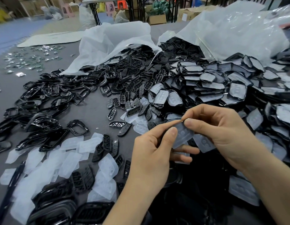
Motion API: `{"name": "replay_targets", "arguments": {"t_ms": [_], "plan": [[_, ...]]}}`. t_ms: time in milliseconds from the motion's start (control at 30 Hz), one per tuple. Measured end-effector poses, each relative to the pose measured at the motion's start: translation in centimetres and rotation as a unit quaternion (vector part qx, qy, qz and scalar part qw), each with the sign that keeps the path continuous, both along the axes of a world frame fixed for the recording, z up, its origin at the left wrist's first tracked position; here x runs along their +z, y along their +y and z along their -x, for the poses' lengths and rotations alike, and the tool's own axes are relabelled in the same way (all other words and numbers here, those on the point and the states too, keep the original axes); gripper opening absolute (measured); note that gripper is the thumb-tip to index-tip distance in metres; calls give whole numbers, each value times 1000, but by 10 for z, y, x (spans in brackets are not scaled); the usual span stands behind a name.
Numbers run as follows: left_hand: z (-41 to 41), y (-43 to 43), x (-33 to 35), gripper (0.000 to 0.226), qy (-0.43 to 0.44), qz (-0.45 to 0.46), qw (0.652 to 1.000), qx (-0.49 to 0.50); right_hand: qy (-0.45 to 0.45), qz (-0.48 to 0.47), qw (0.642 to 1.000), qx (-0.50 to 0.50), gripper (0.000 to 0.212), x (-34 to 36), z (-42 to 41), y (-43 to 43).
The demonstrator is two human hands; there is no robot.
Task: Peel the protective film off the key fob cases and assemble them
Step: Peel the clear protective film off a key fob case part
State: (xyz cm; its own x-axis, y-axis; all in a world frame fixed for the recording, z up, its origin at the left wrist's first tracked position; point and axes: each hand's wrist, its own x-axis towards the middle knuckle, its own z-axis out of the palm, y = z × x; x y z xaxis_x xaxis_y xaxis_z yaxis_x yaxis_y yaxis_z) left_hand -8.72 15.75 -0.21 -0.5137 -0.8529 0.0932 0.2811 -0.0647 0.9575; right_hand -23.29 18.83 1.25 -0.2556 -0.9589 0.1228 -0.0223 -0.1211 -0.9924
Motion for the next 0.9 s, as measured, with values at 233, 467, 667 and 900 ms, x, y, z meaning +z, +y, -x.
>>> {"name": "replay_targets", "arguments": {"t_ms": [233, 467, 667, 900], "plan": [[2, 1, -1, 26, 12, -26, 1000, 0, 62, 26, 998, -8, 12, -1, -2, -2], [1, -1, -2, 33, -14, 5, 999, 50, 78, 41, 996, -33, 8, -4, 3, -3], [-2, -5, -2, 28, -23, 25, 997, 67, 74, 38, 996, -33, 10, -7, 5, -4], [-3, -5, -10, 40, -100, 92, 990, 22, 82, 32, 995, -44, 6, -8, 4, -3]]}}
